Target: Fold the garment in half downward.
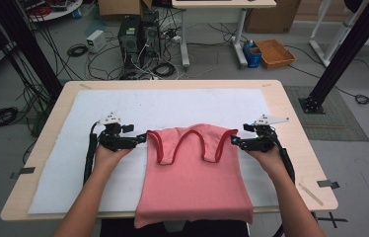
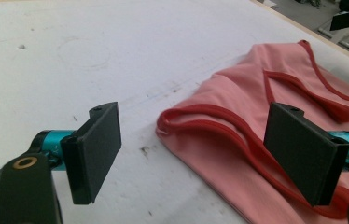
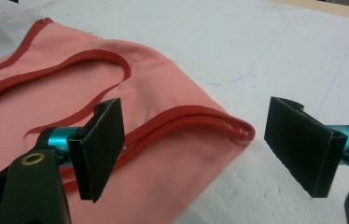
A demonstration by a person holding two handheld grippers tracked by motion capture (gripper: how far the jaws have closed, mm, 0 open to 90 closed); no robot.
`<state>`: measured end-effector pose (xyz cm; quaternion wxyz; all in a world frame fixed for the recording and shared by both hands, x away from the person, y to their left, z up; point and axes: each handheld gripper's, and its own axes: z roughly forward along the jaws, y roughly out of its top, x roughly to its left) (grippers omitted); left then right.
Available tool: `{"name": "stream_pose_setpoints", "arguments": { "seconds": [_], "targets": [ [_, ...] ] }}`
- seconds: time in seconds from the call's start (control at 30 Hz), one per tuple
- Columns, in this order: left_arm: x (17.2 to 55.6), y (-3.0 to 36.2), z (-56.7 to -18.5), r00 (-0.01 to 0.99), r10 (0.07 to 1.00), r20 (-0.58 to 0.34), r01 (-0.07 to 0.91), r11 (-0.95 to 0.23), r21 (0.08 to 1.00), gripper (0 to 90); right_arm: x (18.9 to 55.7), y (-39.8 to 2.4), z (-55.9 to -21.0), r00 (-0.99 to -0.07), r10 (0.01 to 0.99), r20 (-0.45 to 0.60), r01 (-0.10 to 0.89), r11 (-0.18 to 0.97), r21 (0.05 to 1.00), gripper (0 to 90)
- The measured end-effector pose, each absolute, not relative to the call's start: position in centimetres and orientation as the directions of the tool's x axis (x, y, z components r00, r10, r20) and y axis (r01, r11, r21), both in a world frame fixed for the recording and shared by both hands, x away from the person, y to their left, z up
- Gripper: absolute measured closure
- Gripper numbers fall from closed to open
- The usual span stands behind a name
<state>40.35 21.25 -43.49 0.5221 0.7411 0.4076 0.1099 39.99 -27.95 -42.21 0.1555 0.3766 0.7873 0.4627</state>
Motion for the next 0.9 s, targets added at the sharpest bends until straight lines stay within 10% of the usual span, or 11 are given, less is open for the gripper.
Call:
{"name": "stream_pose_setpoints", "arguments": {
  "seconds": [0.6, 0.9],
  "targets": [
    [43.8, 19.2, -45.0, 0.632, 0.718, -0.291, 0.576, -0.184, 0.796, 26.6, 43.8, -28.4, -44.9, -0.613, 0.778, 0.138, 0.555, 0.299, 0.776, 29.0],
    [43.7, 18.4, -45.2, 0.639, 0.735, -0.227, 0.581, -0.268, 0.769, 55.4, 43.9, -27.4, -44.8, -0.675, 0.733, 0.085, 0.534, 0.406, 0.742, 62.7]
  ]
}}
